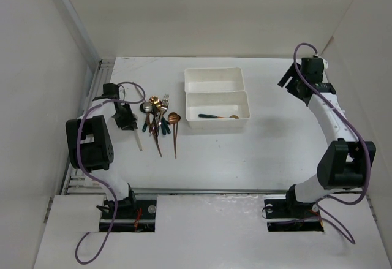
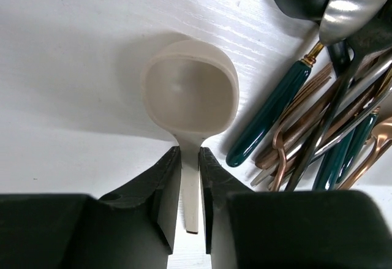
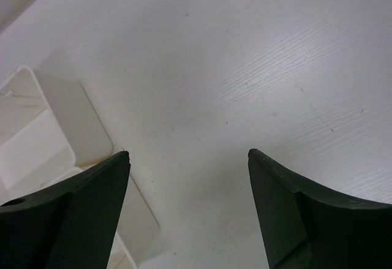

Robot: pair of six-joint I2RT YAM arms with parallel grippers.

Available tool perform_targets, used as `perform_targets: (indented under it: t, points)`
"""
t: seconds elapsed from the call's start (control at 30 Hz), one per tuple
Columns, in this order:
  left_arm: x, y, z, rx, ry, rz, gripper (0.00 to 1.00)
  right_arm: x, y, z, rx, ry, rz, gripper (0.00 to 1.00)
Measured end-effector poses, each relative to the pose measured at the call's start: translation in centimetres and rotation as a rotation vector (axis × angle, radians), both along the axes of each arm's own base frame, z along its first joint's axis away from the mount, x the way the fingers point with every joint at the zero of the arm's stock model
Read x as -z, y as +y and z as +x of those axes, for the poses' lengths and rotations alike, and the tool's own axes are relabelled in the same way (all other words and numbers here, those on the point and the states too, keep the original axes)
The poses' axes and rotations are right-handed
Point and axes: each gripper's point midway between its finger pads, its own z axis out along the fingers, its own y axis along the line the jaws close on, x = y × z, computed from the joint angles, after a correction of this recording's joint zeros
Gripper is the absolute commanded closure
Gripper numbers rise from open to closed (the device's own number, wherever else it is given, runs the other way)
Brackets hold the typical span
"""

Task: Sort the eating utensils into containers

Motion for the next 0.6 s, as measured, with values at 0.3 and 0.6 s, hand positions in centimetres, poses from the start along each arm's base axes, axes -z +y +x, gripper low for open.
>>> perform_targets:
  t: [0.3,0.6]
  points:
    - [1.0,0.1,-0.3,0.017,0.026,0.001,0.88,0.3,-1.2,-0.2,0.027,0.006,0.002,0.18]
    - [0.8,1.0,-0.3,-0.004,0.031,0.002,1.00,1.1,-1.2,-0.6,0.027,0.026,0.002,0.22]
